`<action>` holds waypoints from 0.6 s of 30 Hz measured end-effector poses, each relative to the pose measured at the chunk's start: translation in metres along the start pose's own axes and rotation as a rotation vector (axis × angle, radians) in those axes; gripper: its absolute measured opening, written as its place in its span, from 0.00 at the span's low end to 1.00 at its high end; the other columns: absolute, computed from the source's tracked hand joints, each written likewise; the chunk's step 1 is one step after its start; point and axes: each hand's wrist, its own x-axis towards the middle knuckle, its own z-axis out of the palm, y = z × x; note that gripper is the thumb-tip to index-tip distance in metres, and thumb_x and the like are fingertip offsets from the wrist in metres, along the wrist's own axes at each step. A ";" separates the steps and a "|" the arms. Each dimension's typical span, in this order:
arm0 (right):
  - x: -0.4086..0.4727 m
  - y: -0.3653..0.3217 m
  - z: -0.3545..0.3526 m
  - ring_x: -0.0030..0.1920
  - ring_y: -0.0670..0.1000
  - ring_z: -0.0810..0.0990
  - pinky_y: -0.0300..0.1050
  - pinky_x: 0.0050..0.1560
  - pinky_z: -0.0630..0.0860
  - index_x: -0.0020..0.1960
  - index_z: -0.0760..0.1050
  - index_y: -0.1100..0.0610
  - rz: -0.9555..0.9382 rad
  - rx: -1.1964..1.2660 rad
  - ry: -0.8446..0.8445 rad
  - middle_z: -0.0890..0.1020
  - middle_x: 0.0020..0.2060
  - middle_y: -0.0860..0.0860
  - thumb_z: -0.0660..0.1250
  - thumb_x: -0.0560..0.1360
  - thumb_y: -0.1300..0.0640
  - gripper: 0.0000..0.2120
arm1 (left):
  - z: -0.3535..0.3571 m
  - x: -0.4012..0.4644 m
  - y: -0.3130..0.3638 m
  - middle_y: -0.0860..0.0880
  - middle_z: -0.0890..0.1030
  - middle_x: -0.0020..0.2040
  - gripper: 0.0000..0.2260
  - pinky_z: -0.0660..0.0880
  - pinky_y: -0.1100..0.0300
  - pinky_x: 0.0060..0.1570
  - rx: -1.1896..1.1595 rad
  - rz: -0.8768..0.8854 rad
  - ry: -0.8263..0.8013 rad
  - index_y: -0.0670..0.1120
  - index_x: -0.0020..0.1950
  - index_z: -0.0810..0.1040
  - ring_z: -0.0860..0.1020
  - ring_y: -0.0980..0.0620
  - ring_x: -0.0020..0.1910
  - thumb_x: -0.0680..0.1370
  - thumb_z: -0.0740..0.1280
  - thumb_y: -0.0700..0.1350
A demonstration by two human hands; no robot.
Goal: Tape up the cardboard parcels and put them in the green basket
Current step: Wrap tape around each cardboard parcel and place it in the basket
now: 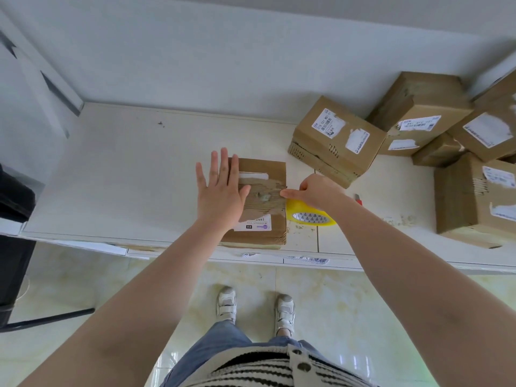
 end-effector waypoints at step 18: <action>-0.002 -0.002 0.000 0.28 0.48 0.71 0.42 0.29 0.63 0.30 0.68 0.55 -0.007 -0.030 0.019 0.71 0.26 0.49 0.61 0.68 0.25 0.32 | 0.003 0.008 0.060 0.44 0.37 0.81 0.30 0.42 0.43 0.78 -0.128 0.126 0.052 0.44 0.80 0.36 0.37 0.43 0.79 0.83 0.42 0.56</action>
